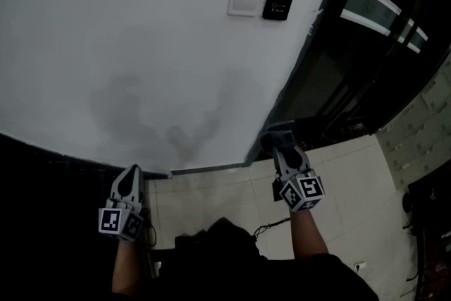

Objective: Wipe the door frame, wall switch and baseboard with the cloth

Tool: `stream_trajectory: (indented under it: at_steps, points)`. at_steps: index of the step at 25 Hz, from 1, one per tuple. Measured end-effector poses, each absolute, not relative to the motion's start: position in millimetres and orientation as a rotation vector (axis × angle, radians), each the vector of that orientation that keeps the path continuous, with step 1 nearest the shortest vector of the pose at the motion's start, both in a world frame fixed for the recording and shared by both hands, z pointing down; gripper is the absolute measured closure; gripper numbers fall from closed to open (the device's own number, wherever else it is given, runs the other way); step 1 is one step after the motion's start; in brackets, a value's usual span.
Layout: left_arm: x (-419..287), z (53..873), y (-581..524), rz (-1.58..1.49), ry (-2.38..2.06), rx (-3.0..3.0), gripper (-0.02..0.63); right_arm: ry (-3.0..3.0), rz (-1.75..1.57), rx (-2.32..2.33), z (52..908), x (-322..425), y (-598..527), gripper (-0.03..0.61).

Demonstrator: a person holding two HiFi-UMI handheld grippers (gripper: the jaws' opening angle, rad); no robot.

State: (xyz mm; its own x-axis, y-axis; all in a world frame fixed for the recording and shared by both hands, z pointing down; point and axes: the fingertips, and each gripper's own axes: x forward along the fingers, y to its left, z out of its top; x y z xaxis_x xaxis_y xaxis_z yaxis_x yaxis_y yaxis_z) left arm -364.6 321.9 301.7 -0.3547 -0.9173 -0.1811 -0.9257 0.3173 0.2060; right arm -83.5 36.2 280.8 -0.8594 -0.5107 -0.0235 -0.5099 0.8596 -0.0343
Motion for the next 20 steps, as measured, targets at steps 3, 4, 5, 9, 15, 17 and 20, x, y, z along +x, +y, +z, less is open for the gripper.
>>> stream_trajectory:
  at_steps: [3, 4, 5, 9, 15, 17, 20]
  points:
    - [-363.5, 310.5, 329.0, 0.457, 2.578, -1.719, 0.611, 2.984, -0.109, -0.814, 287.6, -79.2, 26.3, 0.494]
    - [-364.2, 313.5, 331.7, 0.456, 2.595, -1.702, 0.611, 2.98, -0.137, -0.811, 290.8, -79.3, 23.3, 0.495]
    - [-365.5, 316.6, 334.4, 0.452, 2.61, -1.685, 0.611, 2.979, -0.158, -0.808, 293.8, -79.9, 20.7, 0.494]
    - [-375.2, 323.4, 346.8, 0.444, 2.656, -1.614, 0.611, 2.985, -0.162, -0.788, 301.6, -83.8, 15.1, 0.494]
    - [-389.0, 321.9, 352.6, 0.452, 2.681, -1.541, 0.611, 2.963, -0.204, -0.788, 305.7, -89.5, 0.7, 0.495]
    - [-392.3, 322.1, 352.5, 0.454, 2.681, -1.535, 0.611, 2.937, -0.248, -0.806, 306.7, -89.0, -3.4, 0.494]
    - [-396.6, 321.7, 353.6, 0.448, 2.674, -1.53, 0.611, 2.911, -0.28, -0.824, 307.9, -90.5, -5.1, 0.495]
